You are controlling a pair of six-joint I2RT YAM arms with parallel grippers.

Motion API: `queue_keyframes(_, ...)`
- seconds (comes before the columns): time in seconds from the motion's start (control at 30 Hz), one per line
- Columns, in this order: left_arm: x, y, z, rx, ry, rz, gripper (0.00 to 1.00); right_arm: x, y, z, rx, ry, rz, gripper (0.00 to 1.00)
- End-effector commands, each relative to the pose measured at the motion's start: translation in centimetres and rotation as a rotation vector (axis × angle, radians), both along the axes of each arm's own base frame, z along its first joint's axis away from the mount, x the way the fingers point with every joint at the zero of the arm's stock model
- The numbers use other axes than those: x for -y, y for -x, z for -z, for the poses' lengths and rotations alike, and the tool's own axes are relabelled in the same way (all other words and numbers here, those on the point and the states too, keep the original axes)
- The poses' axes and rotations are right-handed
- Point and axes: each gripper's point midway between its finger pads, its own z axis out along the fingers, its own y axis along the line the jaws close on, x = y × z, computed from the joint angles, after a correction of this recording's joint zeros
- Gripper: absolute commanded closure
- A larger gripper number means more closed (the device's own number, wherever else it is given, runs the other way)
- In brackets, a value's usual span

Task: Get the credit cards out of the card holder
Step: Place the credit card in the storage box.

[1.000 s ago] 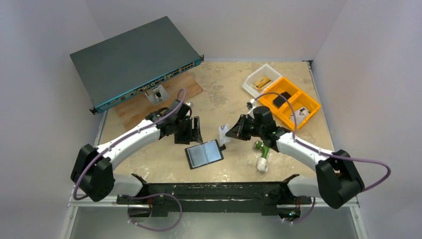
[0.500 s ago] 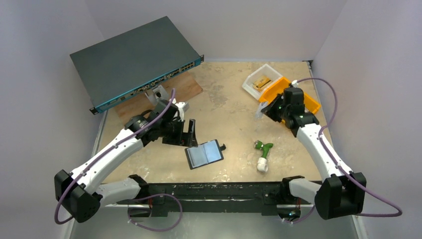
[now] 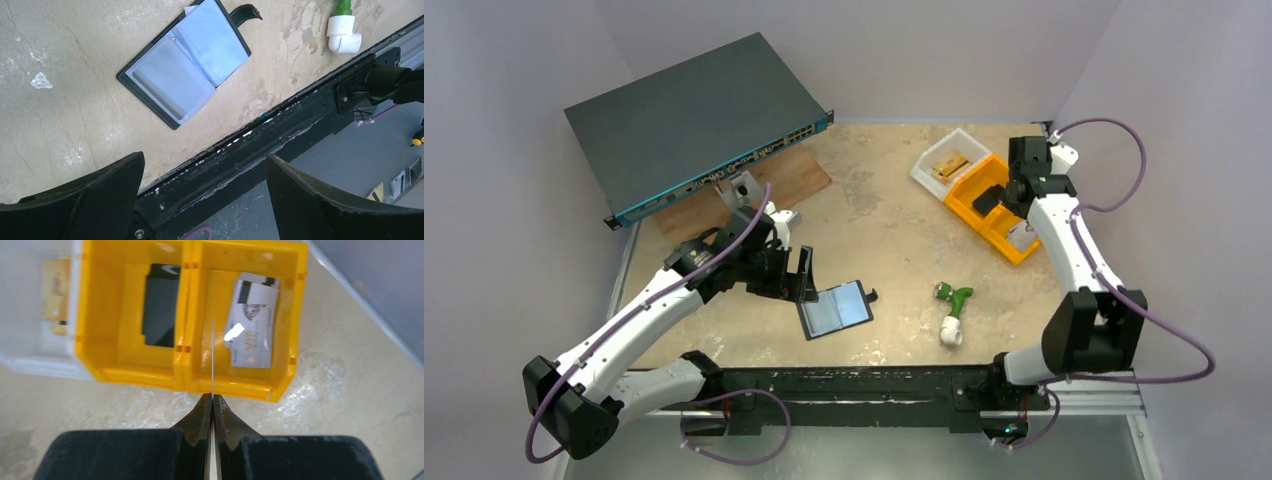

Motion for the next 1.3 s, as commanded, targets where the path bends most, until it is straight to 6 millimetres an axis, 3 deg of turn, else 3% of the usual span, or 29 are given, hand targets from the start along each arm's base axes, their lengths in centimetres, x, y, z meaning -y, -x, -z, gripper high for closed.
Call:
queue_keyframes(0.0, 0.3, -0.4, -0.5, 0.047, 0.021, 0.027, 0.09, 3.9, 0.6, 0.4, -0.121, 0.191, 0.114, 1.00)
queue_keyframes(0.33, 0.1, -0.3, 0.2, 0.045, 0.010, 0.023, 0.09, 8.0, -1.1, 5.3, -0.279, 0.267, 0.205, 1.00)
queue_keyframes(0.53, 0.1, -0.2, 0.5, 0.042, 0.012, 0.019, 0.08, 8.9, -2.3, 7.9, -0.314, 0.231, 0.207, 1.00)
queue_keyframes(0.67, 0.1, -0.1, 0.5, 0.042, 0.014, 0.021, 0.08, 8.9, -2.6, 8.8, -0.341, 0.209, 0.209, 0.85)
queue_keyframes(0.9, 0.1, 0.1, 0.7, 0.036, 0.018, 0.028, 0.07, 7.6, -3.4, 6.5, -0.269, 0.133, 0.174, 0.44)
queue_keyframes(1.27, -0.2, -0.1, 0.3, 0.059, 0.020, 0.010, 0.06, 6.0, -2.7, 0.4, -0.134, 0.073, 0.112, 0.16)
